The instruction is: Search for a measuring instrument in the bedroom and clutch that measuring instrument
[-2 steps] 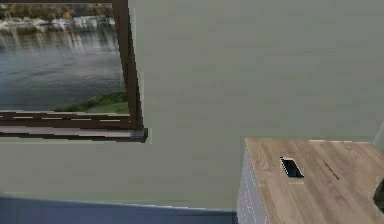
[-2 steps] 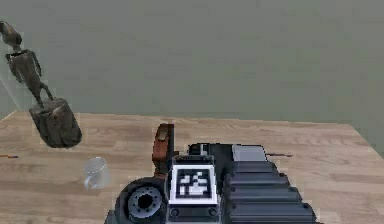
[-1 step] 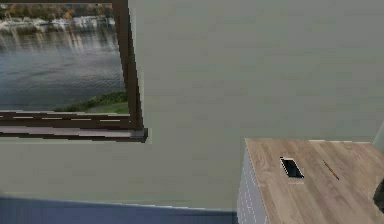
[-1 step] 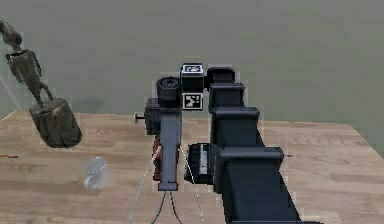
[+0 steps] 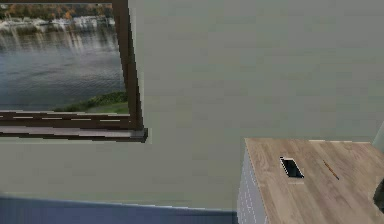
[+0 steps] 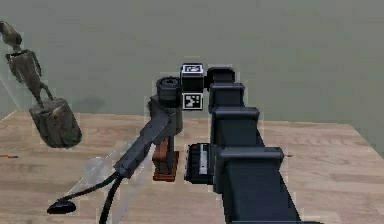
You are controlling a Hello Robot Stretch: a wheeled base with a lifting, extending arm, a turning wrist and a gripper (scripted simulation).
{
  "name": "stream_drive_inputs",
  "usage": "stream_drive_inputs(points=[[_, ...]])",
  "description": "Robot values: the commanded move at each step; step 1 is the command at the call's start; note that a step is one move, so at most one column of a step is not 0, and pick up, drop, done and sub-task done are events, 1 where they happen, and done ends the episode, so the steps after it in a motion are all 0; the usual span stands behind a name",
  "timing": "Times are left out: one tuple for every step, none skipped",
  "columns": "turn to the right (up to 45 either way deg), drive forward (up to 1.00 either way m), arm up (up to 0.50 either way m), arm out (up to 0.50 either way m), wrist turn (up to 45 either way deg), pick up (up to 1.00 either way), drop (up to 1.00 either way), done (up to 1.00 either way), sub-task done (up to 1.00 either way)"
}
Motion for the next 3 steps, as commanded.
stream_drive_inputs(points=[[0.0, 0.0, 0.0, 0.0, 45.0, 0.0, 0.0, 0.0, 0.0], [0.0, 0.0, 0.0, 0.0, 45.0, 0.0, 0.0, 0.0, 0.0], [0.0, 0.0, 0.0, 0.0, 27.0, 0.0, 0.0, 0.0, 0.0]])
